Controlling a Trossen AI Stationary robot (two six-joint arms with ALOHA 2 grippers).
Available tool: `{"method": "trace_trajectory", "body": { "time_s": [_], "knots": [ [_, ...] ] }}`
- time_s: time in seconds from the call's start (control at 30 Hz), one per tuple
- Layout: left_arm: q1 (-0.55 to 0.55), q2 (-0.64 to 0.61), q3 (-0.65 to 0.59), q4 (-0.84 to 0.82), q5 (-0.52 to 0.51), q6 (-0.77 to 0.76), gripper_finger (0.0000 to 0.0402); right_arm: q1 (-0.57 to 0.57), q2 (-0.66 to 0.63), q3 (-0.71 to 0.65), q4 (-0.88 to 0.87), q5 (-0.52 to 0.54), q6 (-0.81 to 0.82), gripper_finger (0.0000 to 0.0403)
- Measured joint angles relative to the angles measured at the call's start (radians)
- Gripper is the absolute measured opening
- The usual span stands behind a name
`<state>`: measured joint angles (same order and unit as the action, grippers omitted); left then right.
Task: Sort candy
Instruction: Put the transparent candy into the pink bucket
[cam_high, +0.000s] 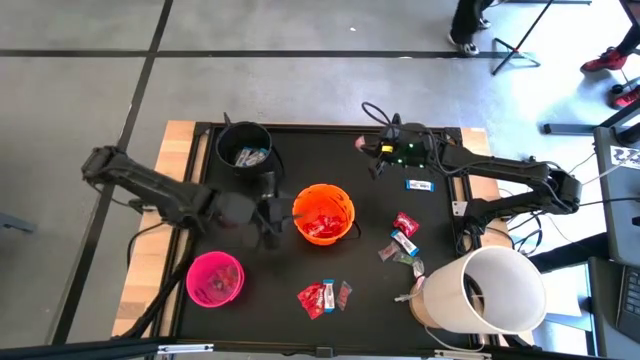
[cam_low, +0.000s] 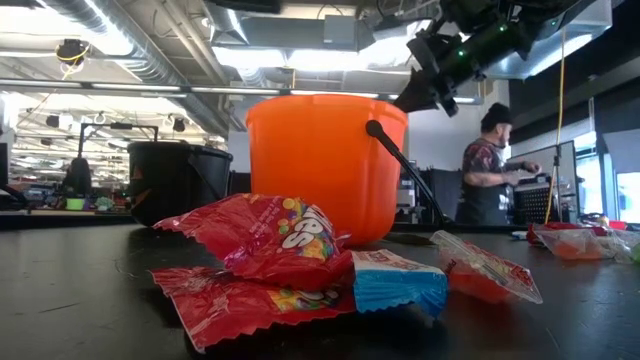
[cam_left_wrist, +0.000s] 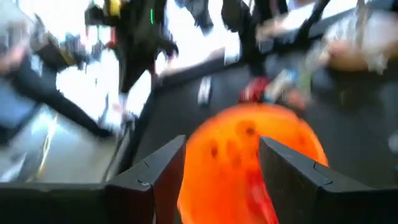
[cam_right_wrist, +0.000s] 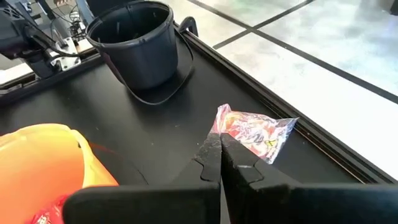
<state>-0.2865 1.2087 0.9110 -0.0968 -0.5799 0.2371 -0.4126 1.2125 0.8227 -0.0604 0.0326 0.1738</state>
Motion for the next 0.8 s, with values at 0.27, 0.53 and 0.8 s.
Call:
{"method": "trace_trajectory", "body": {
  "time_s": [0.27,0.53,0.8],
  "knots": [
    [0.325,-0.001,-0.121,0.520,0.207,0.182,0.0195,0.000,0.000,0.000,0.140,-0.136,0.017,0.0000],
    [0.592,0.085,-0.125,0.636,0.563,0.066,0.0195,0.000,0.000,0.000,0.372,-0.236,0.063,0.0000],
    [0.638,0.273,-0.125,0.860,0.667,-0.099,0.0195,0.000,0.001,0.000,0.398,-0.236,0.091,0.0000]
  ]
}}
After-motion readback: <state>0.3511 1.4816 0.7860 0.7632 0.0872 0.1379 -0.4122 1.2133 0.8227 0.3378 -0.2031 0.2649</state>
